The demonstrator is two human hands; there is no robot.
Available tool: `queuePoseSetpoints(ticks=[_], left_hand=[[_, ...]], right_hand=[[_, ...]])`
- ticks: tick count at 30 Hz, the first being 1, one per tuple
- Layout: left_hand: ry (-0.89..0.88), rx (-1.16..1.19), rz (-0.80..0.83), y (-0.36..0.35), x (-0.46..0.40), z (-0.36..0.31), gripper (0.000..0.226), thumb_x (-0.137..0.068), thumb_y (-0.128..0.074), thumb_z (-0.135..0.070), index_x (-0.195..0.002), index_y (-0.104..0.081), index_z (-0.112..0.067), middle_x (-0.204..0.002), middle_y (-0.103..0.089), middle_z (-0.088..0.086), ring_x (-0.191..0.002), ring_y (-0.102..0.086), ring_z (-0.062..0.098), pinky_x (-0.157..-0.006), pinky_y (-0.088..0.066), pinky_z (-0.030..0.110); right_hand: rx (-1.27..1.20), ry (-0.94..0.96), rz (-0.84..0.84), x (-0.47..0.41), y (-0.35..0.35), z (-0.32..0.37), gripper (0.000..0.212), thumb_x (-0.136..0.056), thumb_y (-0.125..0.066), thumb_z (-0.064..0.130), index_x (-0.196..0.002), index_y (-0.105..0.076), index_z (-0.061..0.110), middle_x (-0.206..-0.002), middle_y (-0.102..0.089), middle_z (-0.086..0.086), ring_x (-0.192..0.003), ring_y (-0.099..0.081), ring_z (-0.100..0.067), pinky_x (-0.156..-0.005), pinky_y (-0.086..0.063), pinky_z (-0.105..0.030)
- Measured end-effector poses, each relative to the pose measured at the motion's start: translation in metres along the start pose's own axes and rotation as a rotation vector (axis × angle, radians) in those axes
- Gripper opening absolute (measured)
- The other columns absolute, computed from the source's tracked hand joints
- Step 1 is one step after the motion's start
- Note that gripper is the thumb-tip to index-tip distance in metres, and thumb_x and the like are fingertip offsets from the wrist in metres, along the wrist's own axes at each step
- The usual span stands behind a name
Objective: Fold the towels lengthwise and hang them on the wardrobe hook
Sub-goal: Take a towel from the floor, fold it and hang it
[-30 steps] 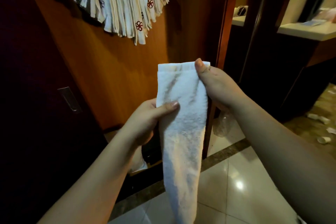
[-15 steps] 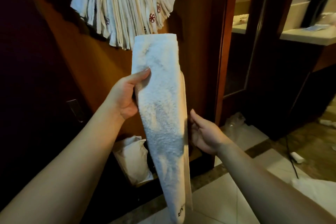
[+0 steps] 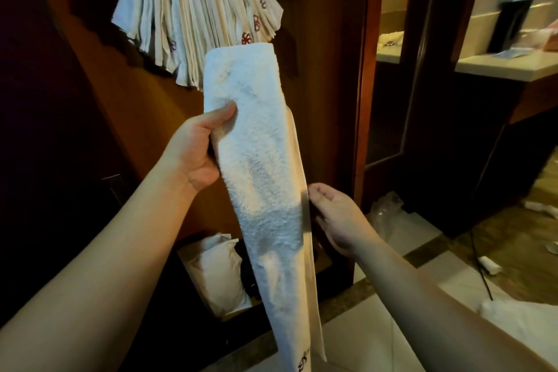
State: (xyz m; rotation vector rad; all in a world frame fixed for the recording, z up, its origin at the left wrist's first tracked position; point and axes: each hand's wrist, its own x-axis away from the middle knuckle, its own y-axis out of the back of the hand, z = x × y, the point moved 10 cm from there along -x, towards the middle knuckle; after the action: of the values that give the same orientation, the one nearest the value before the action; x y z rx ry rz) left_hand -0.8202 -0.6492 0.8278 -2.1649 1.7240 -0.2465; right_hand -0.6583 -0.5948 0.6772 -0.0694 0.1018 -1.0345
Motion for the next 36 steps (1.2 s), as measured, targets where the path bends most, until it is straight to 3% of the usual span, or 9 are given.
queuePoseSetpoints(ticks=[6, 8, 12, 18, 24, 29, 32, 34, 36], left_hand=[[0.033, 0.030, -0.134, 0.008, -0.002, 0.002, 0.027, -0.095, -0.059, -0.020, -0.119, -0.063, -0.008, -0.110, -0.074, 0.010, -0.098, -0.073, 0.026, -0.075, -0.058, 0.043], [0.046, 0.046, -0.204, 0.013, -0.002, 0.003, 0.024, -0.094, -0.062, -0.019, -0.115, -0.063, -0.008, -0.105, -0.076, 0.009, -0.093, -0.074, 0.027, -0.076, -0.058, 0.046], [0.061, 0.056, -0.266, 0.017, -0.002, 0.003, 0.023, -0.092, -0.066, -0.018, -0.113, -0.062, -0.008, -0.100, -0.077, 0.010, -0.087, -0.075, 0.028, -0.074, -0.059, 0.049], [0.041, 0.008, -0.275, 0.016, -0.003, 0.003, 0.025, -0.091, -0.068, -0.020, -0.113, -0.061, -0.011, -0.097, -0.077, 0.009, -0.085, -0.075, 0.027, -0.081, -0.058, 0.053], [-0.042, -0.101, -0.268, 0.018, -0.006, -0.010, 0.034, -0.089, -0.072, -0.027, -0.118, -0.064, -0.012, -0.099, -0.077, 0.004, -0.088, -0.075, 0.022, -0.069, -0.060, 0.038], [-0.016, -0.069, -0.285, 0.026, -0.008, -0.008, 0.027, -0.092, -0.068, -0.022, -0.115, -0.063, -0.009, -0.098, -0.077, 0.007, -0.087, -0.075, 0.024, -0.065, -0.060, 0.038], [0.013, -0.041, -0.290, 0.033, -0.014, -0.003, 0.027, -0.093, -0.067, -0.019, -0.115, -0.062, -0.006, -0.099, -0.077, 0.010, -0.087, -0.075, 0.026, -0.062, -0.060, 0.040], [0.043, -0.025, -0.317, 0.039, -0.019, 0.002, 0.026, -0.093, -0.067, -0.017, -0.114, -0.062, -0.005, -0.097, -0.077, 0.011, -0.085, -0.075, 0.027, -0.060, -0.060, 0.040], [0.078, -0.031, -0.350, 0.045, -0.023, 0.008, 0.027, -0.092, -0.069, -0.016, -0.115, -0.062, -0.004, -0.094, -0.077, 0.011, -0.083, -0.075, 0.028, -0.060, -0.060, 0.042]], right_hand=[[0.083, 0.107, -0.094, 0.013, -0.001, 0.015, 0.032, -0.100, -0.043, 0.052, -0.105, -0.065, 0.031, -0.098, -0.068, 0.003, -0.092, -0.063, -0.014, -0.081, -0.050, -0.034], [0.025, 0.113, -0.061, 0.017, -0.003, 0.014, 0.044, -0.088, -0.050, 0.065, -0.118, -0.057, 0.034, -0.105, -0.069, 0.007, -0.095, -0.067, -0.010, -0.074, -0.051, -0.025], [-0.010, 0.167, -0.007, 0.024, -0.006, 0.016, 0.053, -0.078, -0.070, 0.057, -0.120, -0.041, 0.040, -0.120, -0.064, 0.003, -0.103, -0.067, -0.006, -0.079, -0.054, -0.022], [0.303, 0.136, 0.033, 0.021, -0.013, 0.017, 0.009, -0.095, -0.059, 0.041, -0.101, -0.054, 0.037, -0.100, -0.065, 0.014, -0.086, -0.065, 0.001, -0.070, -0.045, -0.012], [0.219, 0.148, 0.050, 0.026, -0.022, 0.017, 0.031, -0.088, -0.042, 0.056, -0.106, -0.047, 0.032, -0.103, -0.063, 0.011, -0.088, -0.064, 0.003, -0.068, -0.049, -0.017], [0.185, 0.166, -0.031, 0.022, -0.022, 0.018, 0.016, -0.097, -0.047, 0.045, -0.106, -0.043, 0.032, -0.102, -0.062, 0.005, -0.080, -0.062, 0.005, -0.063, -0.049, -0.014], [0.067, 0.071, 0.024, 0.010, -0.021, -0.001, 0.066, -0.076, -0.064, 0.070, -0.127, -0.045, 0.033, -0.127, -0.064, -0.003, -0.105, -0.068, -0.014, -0.089, -0.058, -0.038], [-0.061, -0.113, 0.179, 0.008, -0.027, -0.021, 0.107, -0.054, -0.080, 0.076, -0.138, -0.048, 0.018, -0.129, -0.065, -0.008, -0.115, -0.066, -0.026, -0.103, -0.050, -0.053], [-0.024, -0.271, 0.400, 0.017, -0.038, -0.033, 0.111, -0.042, -0.091, 0.066, -0.129, -0.057, 0.006, -0.120, -0.070, -0.012, -0.113, -0.066, -0.029, -0.103, -0.049, -0.049]])
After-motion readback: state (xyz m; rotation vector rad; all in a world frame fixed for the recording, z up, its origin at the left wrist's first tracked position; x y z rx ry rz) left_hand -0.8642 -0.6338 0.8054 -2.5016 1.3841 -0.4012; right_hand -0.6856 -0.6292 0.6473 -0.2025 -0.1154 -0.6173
